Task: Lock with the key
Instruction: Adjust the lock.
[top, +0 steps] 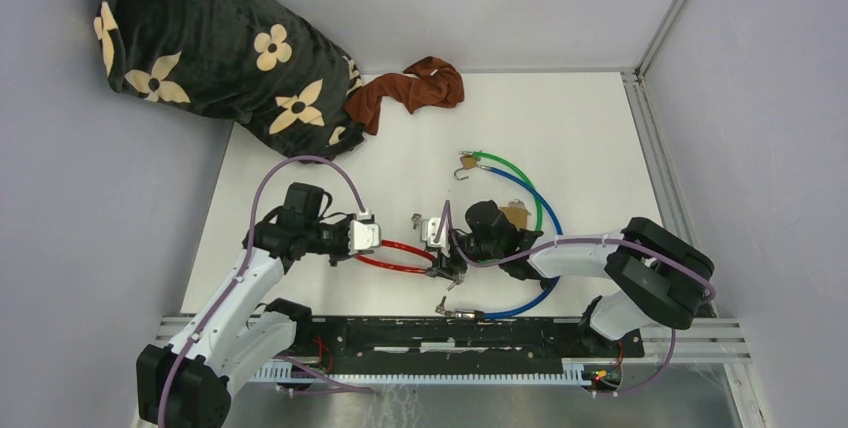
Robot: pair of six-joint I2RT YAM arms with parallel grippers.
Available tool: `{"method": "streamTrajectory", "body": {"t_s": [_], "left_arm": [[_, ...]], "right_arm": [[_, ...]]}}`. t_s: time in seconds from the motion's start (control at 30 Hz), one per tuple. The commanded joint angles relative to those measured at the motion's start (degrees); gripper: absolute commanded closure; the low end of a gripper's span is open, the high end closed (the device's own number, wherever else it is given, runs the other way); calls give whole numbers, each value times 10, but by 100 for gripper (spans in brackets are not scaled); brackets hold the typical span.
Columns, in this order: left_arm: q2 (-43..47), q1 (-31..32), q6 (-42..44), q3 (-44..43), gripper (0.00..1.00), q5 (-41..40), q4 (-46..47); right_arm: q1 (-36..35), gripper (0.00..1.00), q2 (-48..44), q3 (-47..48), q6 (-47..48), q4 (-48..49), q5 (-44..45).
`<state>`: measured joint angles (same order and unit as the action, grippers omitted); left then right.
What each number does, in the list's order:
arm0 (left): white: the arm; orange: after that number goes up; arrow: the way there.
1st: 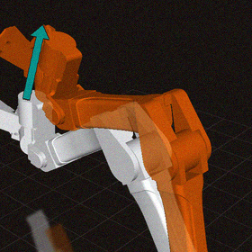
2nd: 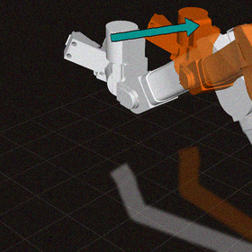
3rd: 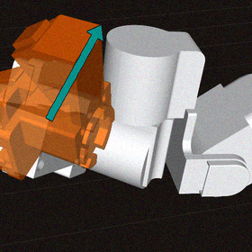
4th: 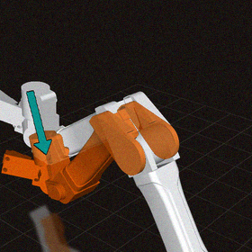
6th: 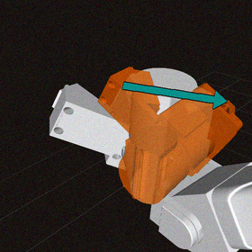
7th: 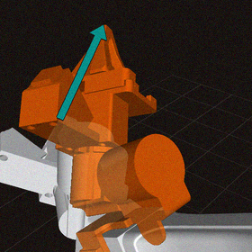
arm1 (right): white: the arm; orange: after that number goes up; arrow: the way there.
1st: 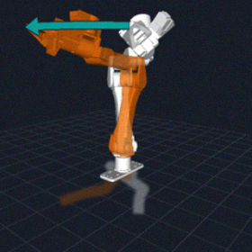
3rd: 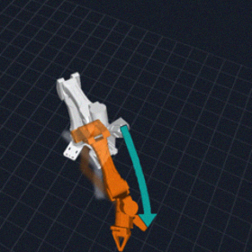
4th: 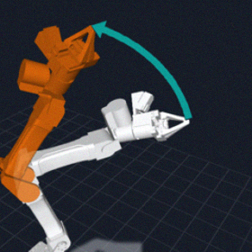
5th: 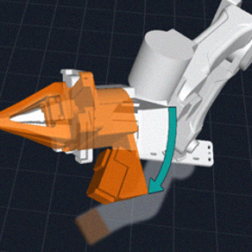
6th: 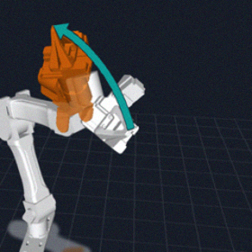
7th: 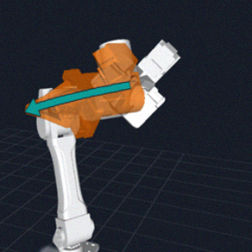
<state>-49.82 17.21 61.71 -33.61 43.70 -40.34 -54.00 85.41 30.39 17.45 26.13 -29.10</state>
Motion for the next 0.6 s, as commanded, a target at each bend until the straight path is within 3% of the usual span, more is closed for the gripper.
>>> {"method": "streamTrajectory", "body": {"t_s": [0.0,0.07,0.23,0.3,0.57], "left_arm": [[1,4,48,-27,98,10,-26],[1,5,39,-29,98,12,-26],[5,5,-10,-31,98,29,-10],[10,5,-44,-31,94,36,4],[26,5,-126,-17,70,43,44]], "right_arm": [[-1,43,24,43,12,-43,0],[-1,47,33,49,5,-44,12],[-1,92,43,53,-11,-34,25],[-1,100,35,47,-14,-19,20],[11,100,15,22,-18,31,-12]]}}
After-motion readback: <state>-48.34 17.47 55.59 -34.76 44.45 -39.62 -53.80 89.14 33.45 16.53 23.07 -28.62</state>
